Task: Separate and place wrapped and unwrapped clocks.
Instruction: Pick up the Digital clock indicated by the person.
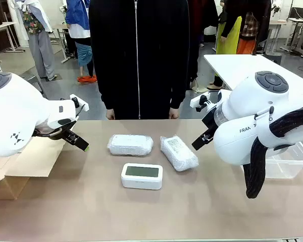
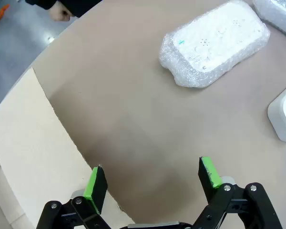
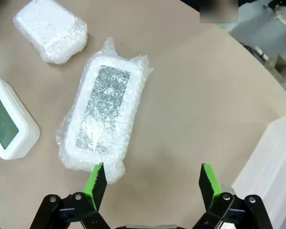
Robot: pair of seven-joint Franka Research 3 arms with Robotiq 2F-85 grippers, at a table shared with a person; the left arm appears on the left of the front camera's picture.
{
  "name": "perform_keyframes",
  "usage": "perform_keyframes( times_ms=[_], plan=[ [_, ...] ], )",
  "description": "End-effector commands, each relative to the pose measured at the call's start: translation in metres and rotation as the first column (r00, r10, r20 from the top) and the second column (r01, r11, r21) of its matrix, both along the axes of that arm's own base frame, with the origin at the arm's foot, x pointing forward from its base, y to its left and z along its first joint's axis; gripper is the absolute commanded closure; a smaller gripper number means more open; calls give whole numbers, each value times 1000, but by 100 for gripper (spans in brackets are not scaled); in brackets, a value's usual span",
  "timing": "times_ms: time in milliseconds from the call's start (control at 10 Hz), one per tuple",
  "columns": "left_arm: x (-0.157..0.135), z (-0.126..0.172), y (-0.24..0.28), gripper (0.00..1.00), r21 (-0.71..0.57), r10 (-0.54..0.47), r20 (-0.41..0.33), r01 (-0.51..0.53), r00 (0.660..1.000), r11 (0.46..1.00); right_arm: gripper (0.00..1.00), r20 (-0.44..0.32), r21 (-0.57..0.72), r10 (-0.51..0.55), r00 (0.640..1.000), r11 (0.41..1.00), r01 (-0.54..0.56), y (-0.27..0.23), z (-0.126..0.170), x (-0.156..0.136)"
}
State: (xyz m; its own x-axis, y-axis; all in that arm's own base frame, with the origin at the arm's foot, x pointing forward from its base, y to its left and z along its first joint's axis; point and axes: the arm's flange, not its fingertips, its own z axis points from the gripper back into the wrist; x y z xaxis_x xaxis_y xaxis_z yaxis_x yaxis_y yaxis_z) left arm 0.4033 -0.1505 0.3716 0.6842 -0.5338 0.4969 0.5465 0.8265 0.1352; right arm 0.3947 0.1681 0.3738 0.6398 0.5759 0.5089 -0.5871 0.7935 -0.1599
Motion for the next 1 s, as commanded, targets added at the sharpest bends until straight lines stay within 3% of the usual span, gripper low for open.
perform_keyframes(
  times_ms=[0,900],
  plan=[
    [0,0,0,0,0,0,0,0,1000,1000,0,0,0,0,1000,1000,0,0,0,0],
    [0,0,0,0,0,0,0,0,1000,1000,0,0,0,0,1000,1000,0,0,0,0]
  ],
)
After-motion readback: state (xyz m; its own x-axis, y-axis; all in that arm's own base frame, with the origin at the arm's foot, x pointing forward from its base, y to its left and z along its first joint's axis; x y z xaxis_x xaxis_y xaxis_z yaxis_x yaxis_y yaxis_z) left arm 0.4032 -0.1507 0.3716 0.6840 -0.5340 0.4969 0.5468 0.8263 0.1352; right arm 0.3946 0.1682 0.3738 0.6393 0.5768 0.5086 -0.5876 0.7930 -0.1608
